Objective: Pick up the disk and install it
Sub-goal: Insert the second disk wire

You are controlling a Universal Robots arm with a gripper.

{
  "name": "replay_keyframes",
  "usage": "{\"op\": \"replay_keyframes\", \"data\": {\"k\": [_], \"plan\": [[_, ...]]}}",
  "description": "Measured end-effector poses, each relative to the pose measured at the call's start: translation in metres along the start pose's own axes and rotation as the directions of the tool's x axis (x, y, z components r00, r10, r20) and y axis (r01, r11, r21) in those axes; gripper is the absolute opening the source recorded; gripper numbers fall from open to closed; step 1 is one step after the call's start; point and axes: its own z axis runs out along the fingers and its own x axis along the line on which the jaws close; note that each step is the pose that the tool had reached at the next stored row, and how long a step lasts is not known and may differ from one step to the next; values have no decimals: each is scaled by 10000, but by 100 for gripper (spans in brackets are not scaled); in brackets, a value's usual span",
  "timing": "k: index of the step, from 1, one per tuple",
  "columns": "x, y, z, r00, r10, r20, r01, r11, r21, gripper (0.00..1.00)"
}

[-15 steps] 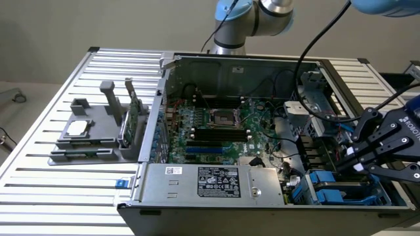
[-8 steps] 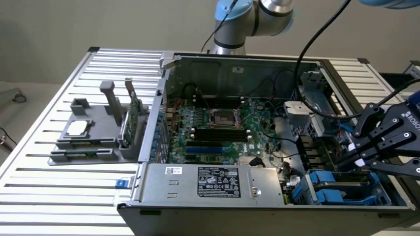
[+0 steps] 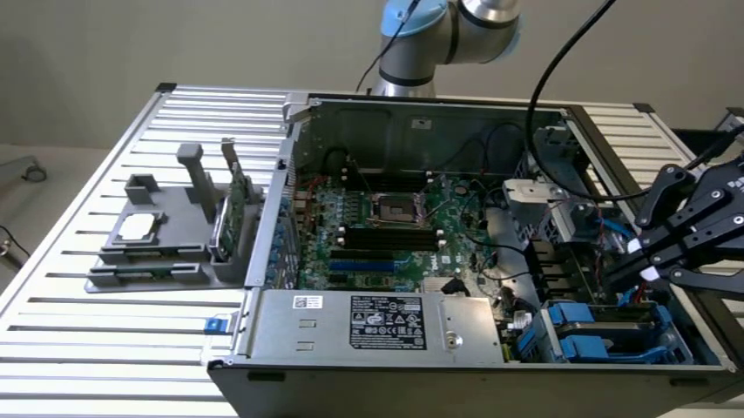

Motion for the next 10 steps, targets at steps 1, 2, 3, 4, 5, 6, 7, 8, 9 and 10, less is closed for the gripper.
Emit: {"op": "replay_keyframes", "data": {"k": [1,2,3,4,5,6,7,8,9,10], "plan": [[0,-12,-10,10000,-4,-10,4,10000,-1,16],[0,-22,-17,10000,-10,-19,10,10000,-2,18],[-1,-32,-22,10000,-12,-25,12,10000,-3,24],[-1,-41,-26,10000,-14,-29,14,10000,-4,24],[-1,-51,-28,10000,-18,-36,18,10000,-6,24],[-1,-62,-24,10000,-20,-40,20,10000,-10,30],[-2,-76,-18,10000,-20,-40,20,10000,-17,30],[-3,-94,-9,10000,-20,-40,20,10000,-31,30],[-3,-116,4,10000,-20,-41,20,10000,-63,30],[-4,-135,16,10000,-24,-46,23,9999,-133,30]]}}
